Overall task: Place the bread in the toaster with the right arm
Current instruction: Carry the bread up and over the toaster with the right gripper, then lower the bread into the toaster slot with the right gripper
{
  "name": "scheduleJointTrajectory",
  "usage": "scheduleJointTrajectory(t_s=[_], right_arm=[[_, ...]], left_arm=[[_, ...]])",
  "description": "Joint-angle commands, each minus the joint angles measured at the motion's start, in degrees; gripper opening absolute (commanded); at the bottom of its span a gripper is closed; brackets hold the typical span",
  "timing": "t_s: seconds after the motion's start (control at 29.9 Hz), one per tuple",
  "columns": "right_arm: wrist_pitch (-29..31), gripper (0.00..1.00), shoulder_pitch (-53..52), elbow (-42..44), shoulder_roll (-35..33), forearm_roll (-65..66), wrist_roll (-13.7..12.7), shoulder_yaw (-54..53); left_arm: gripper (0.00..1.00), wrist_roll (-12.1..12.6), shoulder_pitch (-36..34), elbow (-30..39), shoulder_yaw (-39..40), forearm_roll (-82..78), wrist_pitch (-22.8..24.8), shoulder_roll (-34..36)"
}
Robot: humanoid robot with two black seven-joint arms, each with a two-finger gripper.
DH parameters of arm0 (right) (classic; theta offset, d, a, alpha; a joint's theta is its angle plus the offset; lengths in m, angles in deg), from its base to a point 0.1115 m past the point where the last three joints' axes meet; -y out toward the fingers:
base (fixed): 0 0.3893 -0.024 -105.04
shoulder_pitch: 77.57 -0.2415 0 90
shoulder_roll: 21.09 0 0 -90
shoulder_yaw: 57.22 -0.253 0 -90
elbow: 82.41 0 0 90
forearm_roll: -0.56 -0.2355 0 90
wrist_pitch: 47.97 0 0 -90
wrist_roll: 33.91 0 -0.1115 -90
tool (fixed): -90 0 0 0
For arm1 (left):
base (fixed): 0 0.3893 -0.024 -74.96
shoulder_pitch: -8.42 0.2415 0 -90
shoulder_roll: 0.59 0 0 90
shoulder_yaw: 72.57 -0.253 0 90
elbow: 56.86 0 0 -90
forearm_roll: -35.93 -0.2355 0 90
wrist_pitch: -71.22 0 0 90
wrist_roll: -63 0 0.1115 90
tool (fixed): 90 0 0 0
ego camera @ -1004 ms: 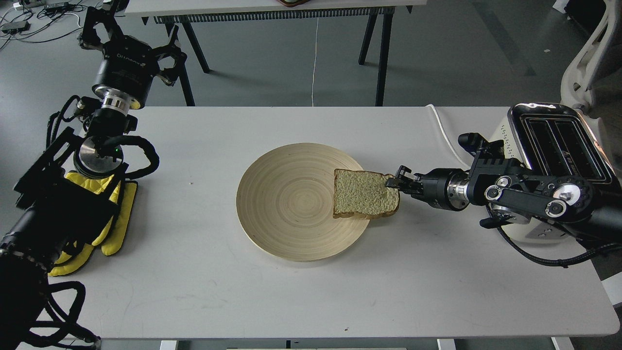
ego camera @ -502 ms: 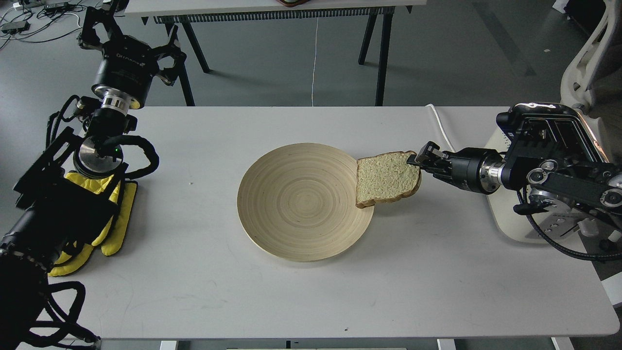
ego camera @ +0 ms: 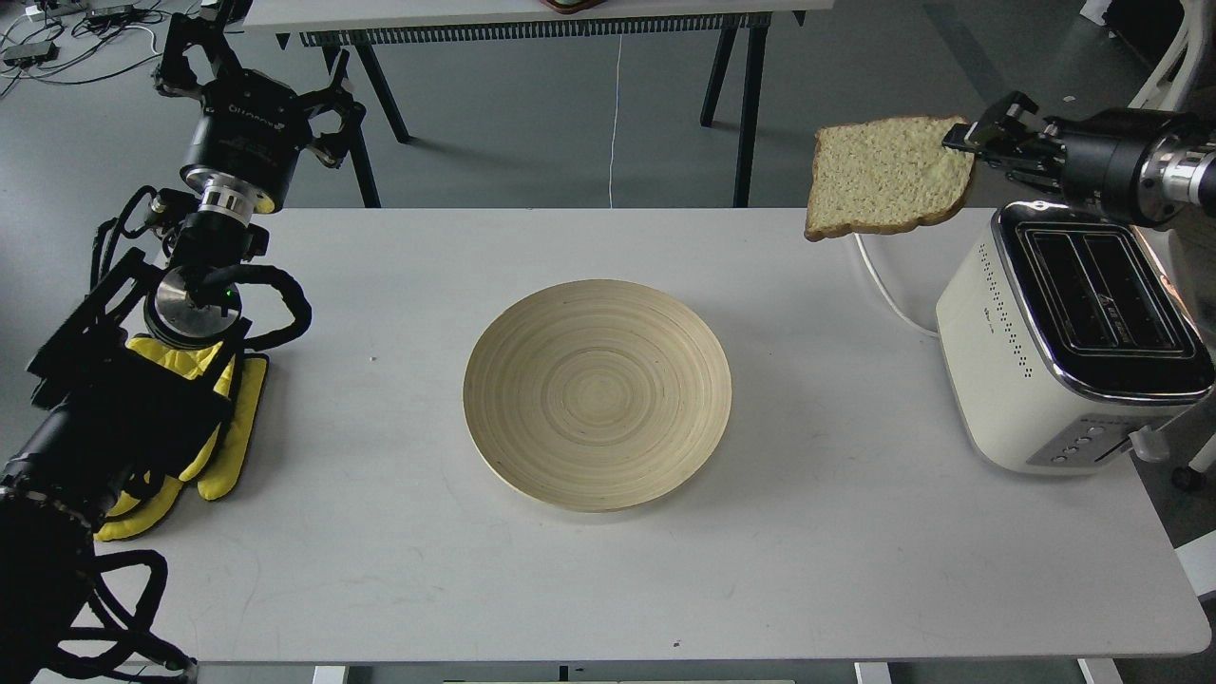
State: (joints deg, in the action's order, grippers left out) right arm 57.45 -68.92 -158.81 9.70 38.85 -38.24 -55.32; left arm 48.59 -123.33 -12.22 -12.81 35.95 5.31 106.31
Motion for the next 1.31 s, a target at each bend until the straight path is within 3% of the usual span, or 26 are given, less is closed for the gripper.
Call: scheduleJointTrajectory(t_s=[0.0, 0.13, 0.4, 0.7, 0.97, 1.27], right_arm=[[3.55, 0.0, -3.72, 0.02, -2.84, 8.53, -2.34, 0.21], [6.81, 0.0, -5.83, 0.02, -4.33, 16.98, -3.66, 1.88], [12.34, 0.0, -19.44, 0.11, -6.1, 18.22, -6.21, 11.1], [12.58, 0.0, -31.93, -0.86, -7.68, 18.22, -8.06, 24.2], [12.58, 0.0, -33.17, -3.23, -10.84, 19.63, -9.64, 30.0], [12.58, 0.0, -32.99, -5.25, -11.99, 19.1, -9.56, 34.75]], left_arm=[[1.0, 0.0, 0.0, 0.01, 0.0, 0.06, 0.08, 0.06], [1.0, 0.0, 0.0, 0.01, 0.0, 0.06, 0.08, -0.11], [1.0, 0.0, 0.0, 0.01, -0.08, 0.06, 0.17, -0.11], [1.0, -0.08, 0.0, 0.01, -0.17, 0.06, 0.17, -0.11], [1.0, 0.0, 0.0, 0.01, -0.26, 0.06, 0.17, -0.11], [1.0, 0.0, 0.0, 0.01, -0.35, -0.02, 0.17, -0.11]])
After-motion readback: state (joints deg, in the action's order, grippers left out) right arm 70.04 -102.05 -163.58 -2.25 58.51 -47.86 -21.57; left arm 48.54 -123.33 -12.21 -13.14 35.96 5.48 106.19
